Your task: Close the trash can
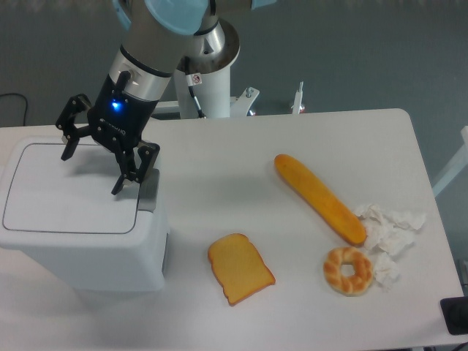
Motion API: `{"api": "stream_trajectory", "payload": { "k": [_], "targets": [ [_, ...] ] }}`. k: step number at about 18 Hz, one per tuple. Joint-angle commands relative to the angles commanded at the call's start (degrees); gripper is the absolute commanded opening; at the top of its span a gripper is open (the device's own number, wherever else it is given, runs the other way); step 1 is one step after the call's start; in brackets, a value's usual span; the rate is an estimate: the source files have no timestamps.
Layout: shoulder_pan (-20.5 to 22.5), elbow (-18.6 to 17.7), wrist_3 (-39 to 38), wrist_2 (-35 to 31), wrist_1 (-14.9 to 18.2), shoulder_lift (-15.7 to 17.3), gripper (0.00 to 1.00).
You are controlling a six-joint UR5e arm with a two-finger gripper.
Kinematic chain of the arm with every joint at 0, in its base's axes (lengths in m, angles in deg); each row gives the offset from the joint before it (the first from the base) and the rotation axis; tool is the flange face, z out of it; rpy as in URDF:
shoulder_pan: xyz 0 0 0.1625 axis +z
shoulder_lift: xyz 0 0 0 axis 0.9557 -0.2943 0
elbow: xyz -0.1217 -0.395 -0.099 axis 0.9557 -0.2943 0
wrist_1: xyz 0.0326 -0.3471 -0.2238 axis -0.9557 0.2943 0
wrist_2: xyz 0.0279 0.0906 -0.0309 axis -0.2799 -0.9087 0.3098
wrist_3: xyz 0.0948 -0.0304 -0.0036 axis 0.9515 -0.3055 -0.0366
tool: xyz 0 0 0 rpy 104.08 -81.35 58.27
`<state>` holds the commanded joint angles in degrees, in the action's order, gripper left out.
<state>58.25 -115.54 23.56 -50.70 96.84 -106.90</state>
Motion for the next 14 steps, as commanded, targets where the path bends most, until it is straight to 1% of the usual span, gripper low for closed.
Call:
{"api": "stream_trajectory", "payload": {
  "k": [5, 7, 9, 11, 14],
  "targets": [
    [1.32, 2.46, -3.08, -0.44, 0.00, 0.00, 1.00],
    [2.02, 3.16, -2.91, -0.61, 0.00, -0.08, 1.00],
    [3.42, 3.25, -2.83, -0.79, 0.09, -0.17, 1.00],
    [4.74, 3.08, -2.83, -1.23, 0.09, 0.44, 1.00],
    [6.68, 3.16, -2.30, -5.08, 0.00, 1.93, 1.00]
  ]
}}
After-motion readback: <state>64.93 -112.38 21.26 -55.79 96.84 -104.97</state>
